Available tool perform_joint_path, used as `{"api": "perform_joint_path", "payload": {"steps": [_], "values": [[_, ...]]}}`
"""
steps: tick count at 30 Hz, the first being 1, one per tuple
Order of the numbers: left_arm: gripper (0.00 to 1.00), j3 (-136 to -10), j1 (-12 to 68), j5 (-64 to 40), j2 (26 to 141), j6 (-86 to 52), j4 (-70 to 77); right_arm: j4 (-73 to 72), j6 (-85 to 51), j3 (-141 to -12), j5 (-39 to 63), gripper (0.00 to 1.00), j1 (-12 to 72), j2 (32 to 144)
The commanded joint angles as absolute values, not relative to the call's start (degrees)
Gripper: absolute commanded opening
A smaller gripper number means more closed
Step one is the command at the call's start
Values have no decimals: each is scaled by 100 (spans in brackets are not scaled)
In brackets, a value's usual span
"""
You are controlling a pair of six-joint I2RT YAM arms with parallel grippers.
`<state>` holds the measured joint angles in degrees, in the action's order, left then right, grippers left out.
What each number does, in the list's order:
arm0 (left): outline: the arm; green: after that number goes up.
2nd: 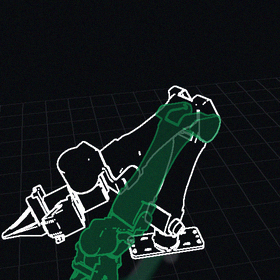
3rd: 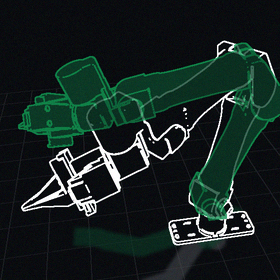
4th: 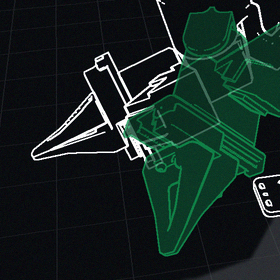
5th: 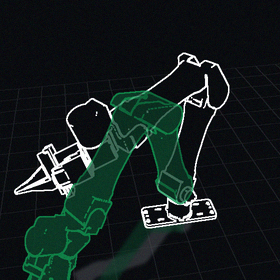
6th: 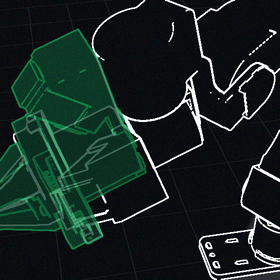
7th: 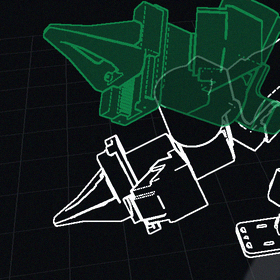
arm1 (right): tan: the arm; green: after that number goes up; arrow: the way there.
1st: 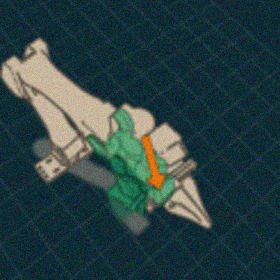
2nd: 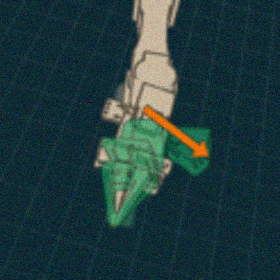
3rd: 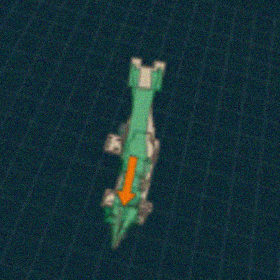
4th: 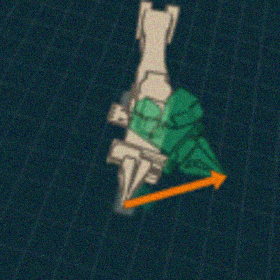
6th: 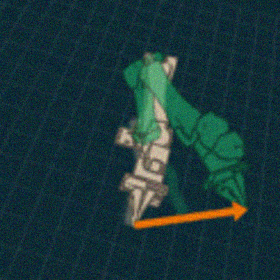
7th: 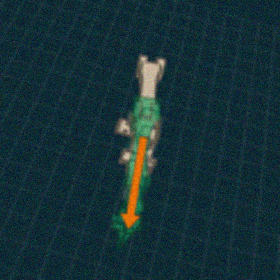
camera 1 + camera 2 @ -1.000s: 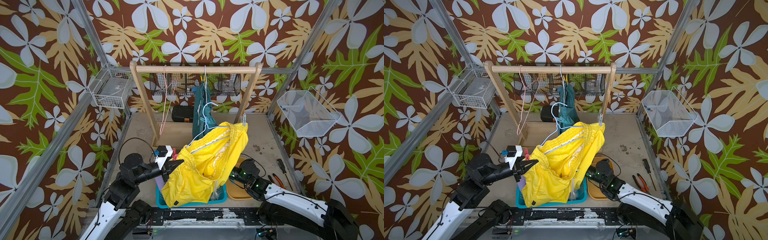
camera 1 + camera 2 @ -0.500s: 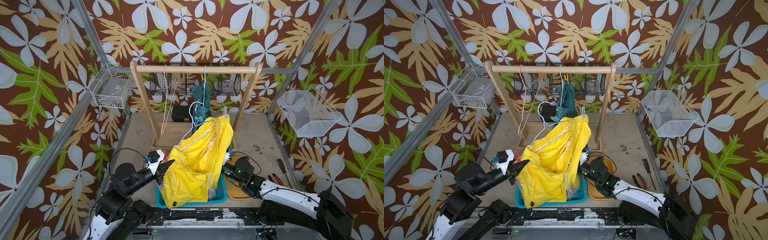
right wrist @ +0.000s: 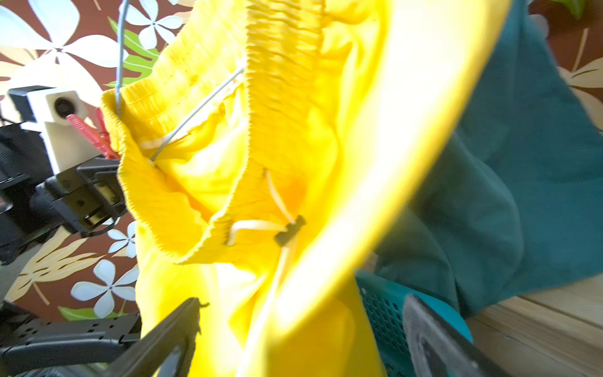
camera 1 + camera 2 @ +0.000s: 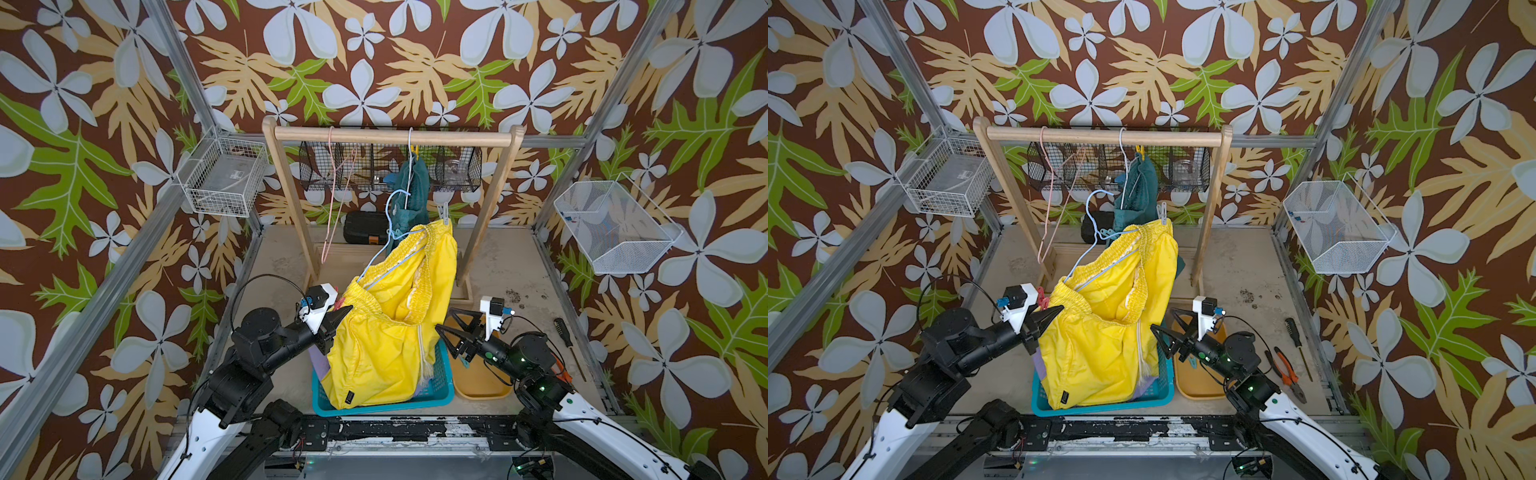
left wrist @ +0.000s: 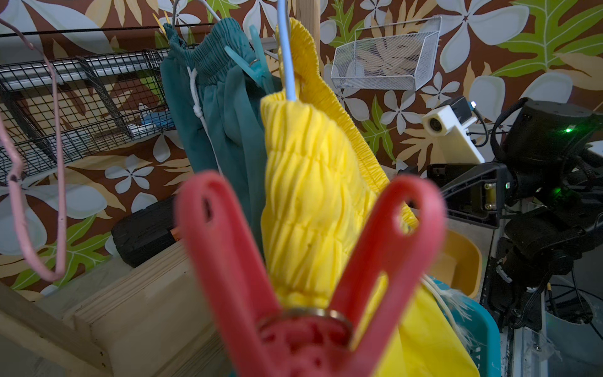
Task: Remove the clothespins securing shorts to the hanger
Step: Adjust the shorts in the basket, then remove the clothespin from the hanger.
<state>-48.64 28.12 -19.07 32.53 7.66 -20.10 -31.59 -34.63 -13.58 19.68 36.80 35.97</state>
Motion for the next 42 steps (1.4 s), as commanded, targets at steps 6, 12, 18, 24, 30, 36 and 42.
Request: {"api": "perform_joint_path", "payload": {"steps": [6,12,18,24,30,36,42], "values": [[0,-5172,2795,-2670,3953,855,-848,-4600,-3764,-1239,2989,95,3683,4226],[0,-4996,2812,-3445,4297,570,-174,-4812,-3805,-1244,3068,89,3708,4497],[0,-4354,3133,-3424,4217,473,440,-4877,-3564,-1353,2794,83,4340,4927],[0,-3984,4075,-2948,4118,581,635,-5353,-3551,-1455,2389,79,5138,5781],[0,-3758,4074,-2306,3619,249,504,-6059,-3691,-1576,2133,74,5609,6842],[0,-3562,4078,-1658,2752,237,-378,-6421,-3905,-1780,2126,70,5695,7582],[0,-3599,4078,-1328,2081,202,-1196,-6098,-3741,-2063,2059,70,5704,7935]]}}
